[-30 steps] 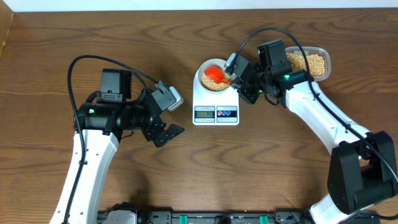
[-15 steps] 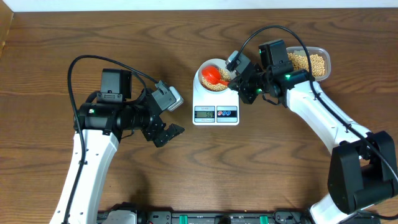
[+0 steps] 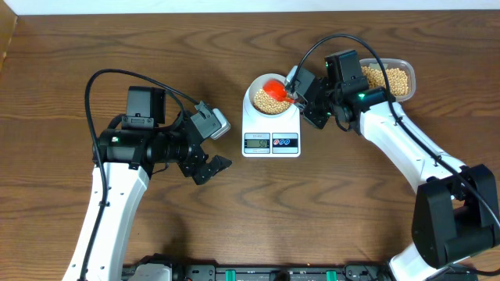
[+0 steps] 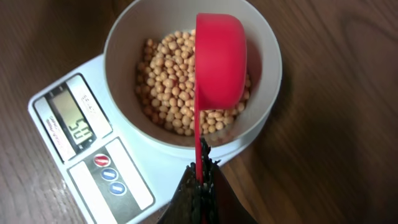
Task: Scoop item into bowl and weigh 50g on scale
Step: 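Hold the red scoop inside the bowl with the right gripper, then lift the red scoop out of the bowl and carry it right to the tub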
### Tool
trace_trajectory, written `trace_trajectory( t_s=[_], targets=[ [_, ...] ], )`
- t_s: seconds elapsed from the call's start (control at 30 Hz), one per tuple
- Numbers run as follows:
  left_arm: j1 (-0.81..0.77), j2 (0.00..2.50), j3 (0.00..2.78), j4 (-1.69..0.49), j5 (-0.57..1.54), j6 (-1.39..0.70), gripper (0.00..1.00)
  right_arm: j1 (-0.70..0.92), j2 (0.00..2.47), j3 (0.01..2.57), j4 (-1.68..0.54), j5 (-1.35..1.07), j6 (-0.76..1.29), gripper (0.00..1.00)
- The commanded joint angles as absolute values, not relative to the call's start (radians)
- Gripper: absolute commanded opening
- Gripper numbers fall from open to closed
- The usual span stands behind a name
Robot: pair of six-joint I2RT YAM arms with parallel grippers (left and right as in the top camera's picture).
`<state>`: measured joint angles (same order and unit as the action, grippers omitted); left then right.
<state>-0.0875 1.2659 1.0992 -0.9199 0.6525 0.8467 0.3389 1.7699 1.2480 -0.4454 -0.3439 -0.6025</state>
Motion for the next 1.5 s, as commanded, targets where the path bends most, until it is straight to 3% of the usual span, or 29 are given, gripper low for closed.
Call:
trace_trajectory(
  t_s=[0.0, 0.57, 1.07, 1.27, 1.47],
  targets=[
    [-0.083, 1.257, 1.123, -0.923, 0.658, 0.863, 0.98, 0.349, 1.771, 1.247, -0.458, -0.358, -0.636, 0.01],
    [-0.083, 1.257, 1.123, -0.923, 0.658, 0.863, 0.99, 0.329, 1.771, 1.247, -0.461, -0.625, -0.409, 0.01],
    [-0.083, 1.257, 1.123, -0.923, 0.658, 0.863, 0.99, 0.313, 1.771, 1.247, -0.451, -0.635, -0.395, 0.01],
    [-0.083, 1.257, 1.123, -0.923, 0.658, 0.863, 0.99, 0.276, 1.771, 1.247, -0.418, -0.638, -0.299, 0.01],
    [-0.083, 1.257, 1.123, -0.923, 0.658, 0.863, 0.99, 0.227, 1.771, 1.247, -0.418, -0.741, -0.299, 0.01]
  ],
)
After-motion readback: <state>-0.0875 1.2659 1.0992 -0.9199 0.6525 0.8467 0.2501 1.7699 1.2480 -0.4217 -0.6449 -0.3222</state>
